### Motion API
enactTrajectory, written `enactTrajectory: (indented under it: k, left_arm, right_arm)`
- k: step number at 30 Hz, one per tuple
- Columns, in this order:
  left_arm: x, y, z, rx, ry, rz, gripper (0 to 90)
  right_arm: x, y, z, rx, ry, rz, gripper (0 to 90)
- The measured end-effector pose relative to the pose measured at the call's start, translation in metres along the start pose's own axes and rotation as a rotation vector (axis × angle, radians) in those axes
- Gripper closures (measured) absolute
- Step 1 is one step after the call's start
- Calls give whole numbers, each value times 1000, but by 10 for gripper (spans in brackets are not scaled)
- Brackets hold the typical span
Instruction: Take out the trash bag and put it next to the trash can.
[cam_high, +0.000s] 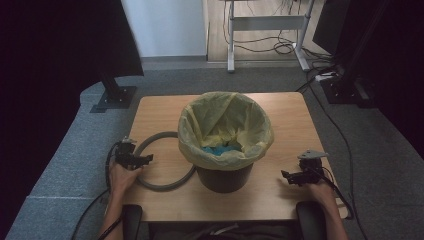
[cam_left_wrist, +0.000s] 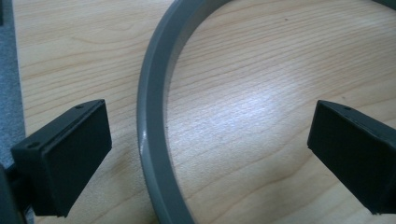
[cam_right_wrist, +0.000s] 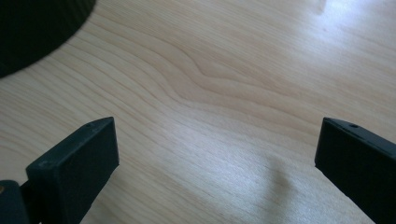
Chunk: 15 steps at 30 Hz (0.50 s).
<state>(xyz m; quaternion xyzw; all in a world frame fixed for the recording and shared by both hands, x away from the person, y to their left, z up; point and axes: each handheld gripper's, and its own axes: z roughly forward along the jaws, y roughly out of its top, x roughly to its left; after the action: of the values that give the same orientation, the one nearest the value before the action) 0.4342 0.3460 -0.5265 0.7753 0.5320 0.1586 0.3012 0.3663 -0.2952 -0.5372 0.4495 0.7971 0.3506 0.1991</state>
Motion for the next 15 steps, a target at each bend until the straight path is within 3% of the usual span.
enactTrajectory:
  k: [2,5,9,12,15]
  left_arm:
    - [-1,3,-2,13,-30,-5,2]
    - [-4,6,-7,6,-51,19,30]
    - [-10,10,-12,18,-56,60,14]
    - [-14,13,-16,25,-51,89,1]
    - [-16,18,-23,19,-84,89,4]
  right_arm:
    - [2,3,-2,7,8,-3,0]
    - [5,7,-5,27,15,-27,8]
    - [9,14,-10,41,32,-52,12]
    - [9,21,-16,30,59,-57,12]
    - [9,30,-23,12,77,-53,12]
